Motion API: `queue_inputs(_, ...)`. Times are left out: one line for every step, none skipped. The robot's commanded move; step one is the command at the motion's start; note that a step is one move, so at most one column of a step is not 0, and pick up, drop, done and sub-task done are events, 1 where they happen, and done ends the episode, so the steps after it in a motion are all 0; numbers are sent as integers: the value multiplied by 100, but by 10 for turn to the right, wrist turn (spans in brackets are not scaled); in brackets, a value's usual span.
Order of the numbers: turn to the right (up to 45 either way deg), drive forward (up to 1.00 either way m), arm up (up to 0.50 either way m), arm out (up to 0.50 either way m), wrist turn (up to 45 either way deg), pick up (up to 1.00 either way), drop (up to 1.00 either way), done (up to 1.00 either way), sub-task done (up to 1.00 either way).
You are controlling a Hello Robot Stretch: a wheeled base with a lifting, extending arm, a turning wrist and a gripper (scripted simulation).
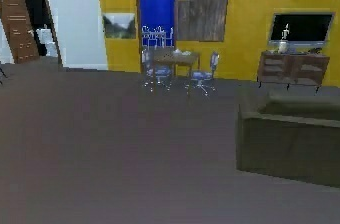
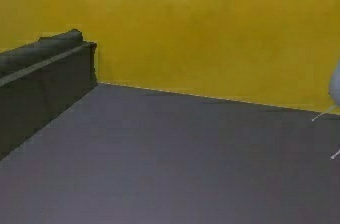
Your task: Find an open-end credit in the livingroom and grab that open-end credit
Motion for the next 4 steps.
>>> queue_inputs(0,100,0,0,0,0,0,0,0)
queue_inputs(0,45,0,0,0,0,0,0,0)
queue_inputs(150,0,0,0,0,0,0,0,0)
queue_inputs(30,0,0,0,0,0,0,0,0)
